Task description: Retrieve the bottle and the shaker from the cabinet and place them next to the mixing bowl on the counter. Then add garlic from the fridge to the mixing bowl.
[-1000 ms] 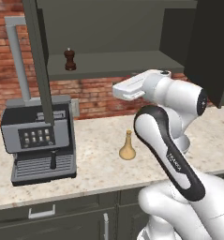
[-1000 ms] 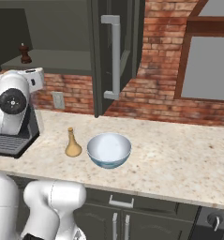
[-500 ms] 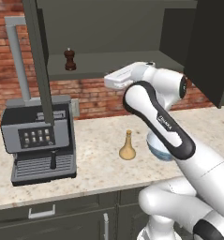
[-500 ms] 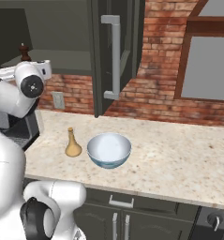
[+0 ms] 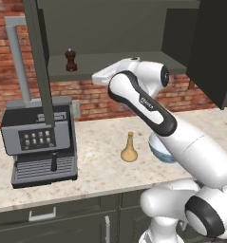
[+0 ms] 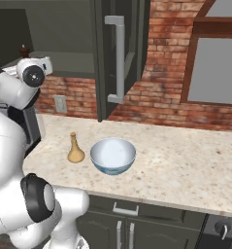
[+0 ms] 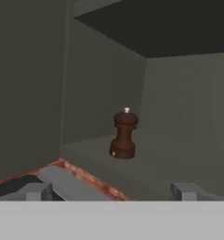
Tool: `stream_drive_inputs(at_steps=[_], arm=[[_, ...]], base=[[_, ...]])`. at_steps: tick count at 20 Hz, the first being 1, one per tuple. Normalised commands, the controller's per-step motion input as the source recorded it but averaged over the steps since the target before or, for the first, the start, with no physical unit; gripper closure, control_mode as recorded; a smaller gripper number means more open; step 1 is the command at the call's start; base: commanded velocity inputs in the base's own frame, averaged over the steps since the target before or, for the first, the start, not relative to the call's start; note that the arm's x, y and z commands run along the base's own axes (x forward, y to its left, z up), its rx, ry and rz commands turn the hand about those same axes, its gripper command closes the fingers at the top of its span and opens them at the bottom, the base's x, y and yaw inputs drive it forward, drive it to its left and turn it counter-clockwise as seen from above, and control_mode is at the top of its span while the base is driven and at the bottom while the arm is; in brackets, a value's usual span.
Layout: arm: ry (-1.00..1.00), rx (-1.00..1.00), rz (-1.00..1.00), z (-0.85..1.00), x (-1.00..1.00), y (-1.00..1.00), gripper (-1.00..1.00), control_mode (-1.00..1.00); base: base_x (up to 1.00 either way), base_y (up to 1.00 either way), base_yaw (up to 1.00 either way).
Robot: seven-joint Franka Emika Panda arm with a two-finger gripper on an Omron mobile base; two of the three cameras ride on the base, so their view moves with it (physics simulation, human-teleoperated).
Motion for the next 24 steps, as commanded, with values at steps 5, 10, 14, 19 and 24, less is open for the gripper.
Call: stream_drive_inputs(at_steps=[5, 10, 14, 19, 24], arm=[[0.22, -0.07, 0.0, 0.11, 0.6, 0.14, -1.0, -1.0], [0.13, -0.09, 0.0, 0.32, 0.21, 0.23, -1.0, -1.0], [0.08, -0.08, 0.0, 0.07, 0.04, 0.31, -1.0, -1.0], [0.0, 0.0, -0.01, 0.0, 0.03, 0.0, -1.0, -1.0], [0.0, 0.0, 0.0, -0.06, 0.11, 0.01, -1.0, -1.0]], base=[[0.0, 0.0, 0.0], [0.0, 0.0, 0.0], [0.0, 0.0, 0.0], [0.0, 0.0, 0.0], [0.0, 0.0, 0.0]])
